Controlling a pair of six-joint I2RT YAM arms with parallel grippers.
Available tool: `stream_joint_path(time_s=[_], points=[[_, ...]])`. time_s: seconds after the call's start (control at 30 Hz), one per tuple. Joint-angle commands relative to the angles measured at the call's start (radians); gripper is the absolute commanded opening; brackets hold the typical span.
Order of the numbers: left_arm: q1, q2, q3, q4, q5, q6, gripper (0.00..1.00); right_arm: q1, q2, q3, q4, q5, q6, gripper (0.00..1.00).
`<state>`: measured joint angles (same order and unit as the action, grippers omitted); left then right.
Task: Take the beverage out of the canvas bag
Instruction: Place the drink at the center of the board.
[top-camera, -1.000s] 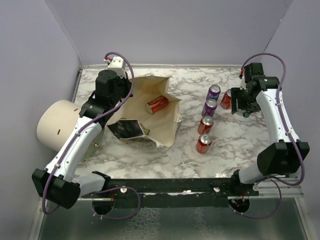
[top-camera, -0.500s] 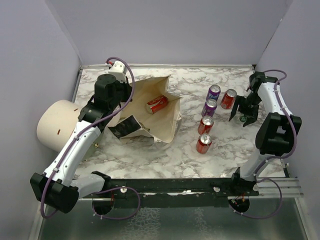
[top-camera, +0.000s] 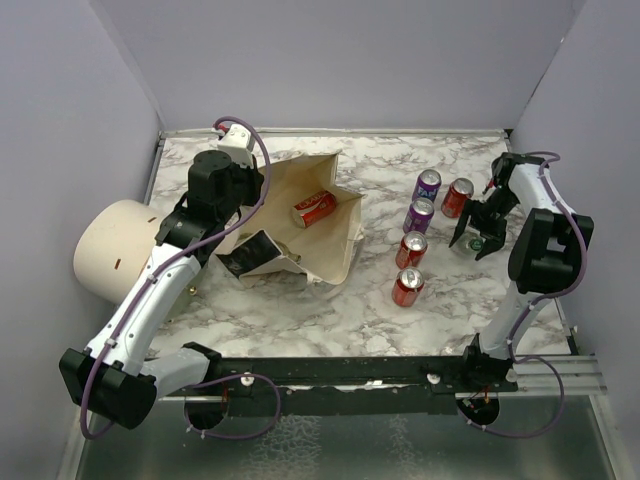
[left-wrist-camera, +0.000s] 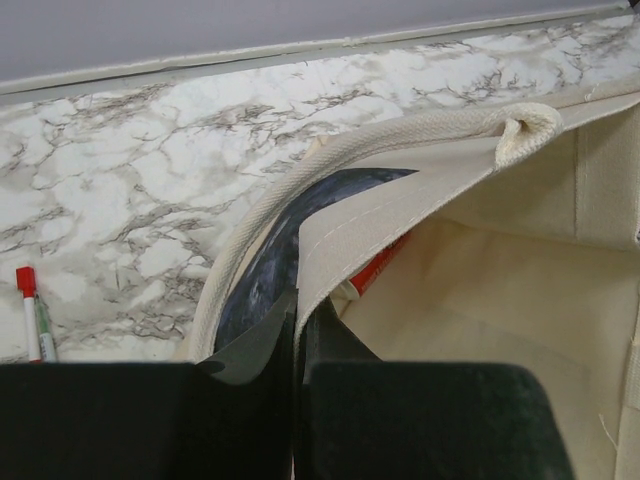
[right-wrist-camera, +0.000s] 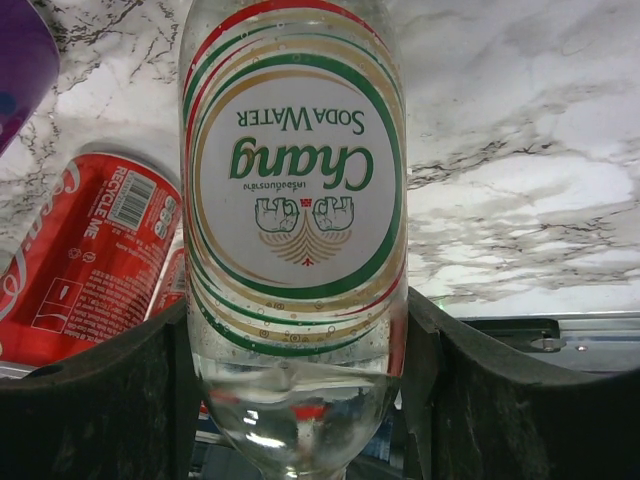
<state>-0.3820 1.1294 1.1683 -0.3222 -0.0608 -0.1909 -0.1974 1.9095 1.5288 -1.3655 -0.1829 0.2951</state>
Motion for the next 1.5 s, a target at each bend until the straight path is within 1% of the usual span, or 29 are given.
stream_joint_path(time_s=[0.0,0.07,0.13,0.2,0.27,0.33,0.53,0.77,0.93,1.03,1.33,1.47], points=[[-0.004,-0.020,-0.010,0.015,0.011,0.010,0.00,0.003,-0.006,0.047,-0.031,-0.070,0.012,0.04],[-0.003,-0.016,-0.012,0.020,0.013,0.006,0.00,0.003,-0.012,0.053,-0.043,-0.078,0.018,0.04],[-0.005,-0.012,-0.015,0.027,0.018,-0.004,0.00,0.003,-0.012,0.048,-0.044,-0.117,0.014,0.07],[-0.004,-0.007,-0.015,0.031,0.027,-0.011,0.00,0.003,-0.012,0.048,-0.044,-0.136,0.010,0.08],[-0.005,-0.005,-0.013,0.031,0.028,-0.013,0.00,0.003,-0.011,0.048,-0.044,-0.135,0.010,0.11],[-0.005,-0.005,-0.010,0.028,0.025,-0.010,0.00,0.003,-0.010,0.053,-0.045,-0.133,0.012,0.18],[-0.007,-0.005,-0.010,0.018,0.024,-0.010,0.00,0.003,-0.014,0.077,-0.047,-0.139,0.041,0.20],[-0.015,-0.002,-0.010,0.025,0.017,-0.002,0.00,0.003,0.001,0.061,-0.047,-0.112,0.026,0.30],[-0.016,-0.006,-0.017,0.022,0.010,0.002,0.00,0.003,0.012,0.048,-0.047,-0.101,0.019,0.33],[-0.015,-0.009,-0.020,0.024,0.009,-0.001,0.00,0.003,0.017,0.061,-0.047,-0.107,0.019,0.40],[-0.015,-0.006,-0.019,0.020,0.006,0.001,0.00,0.003,0.046,0.073,-0.047,-0.117,0.012,0.54],[-0.015,-0.006,-0.022,0.020,0.004,0.001,0.00,0.003,0.060,0.088,-0.047,-0.116,0.007,0.57]])
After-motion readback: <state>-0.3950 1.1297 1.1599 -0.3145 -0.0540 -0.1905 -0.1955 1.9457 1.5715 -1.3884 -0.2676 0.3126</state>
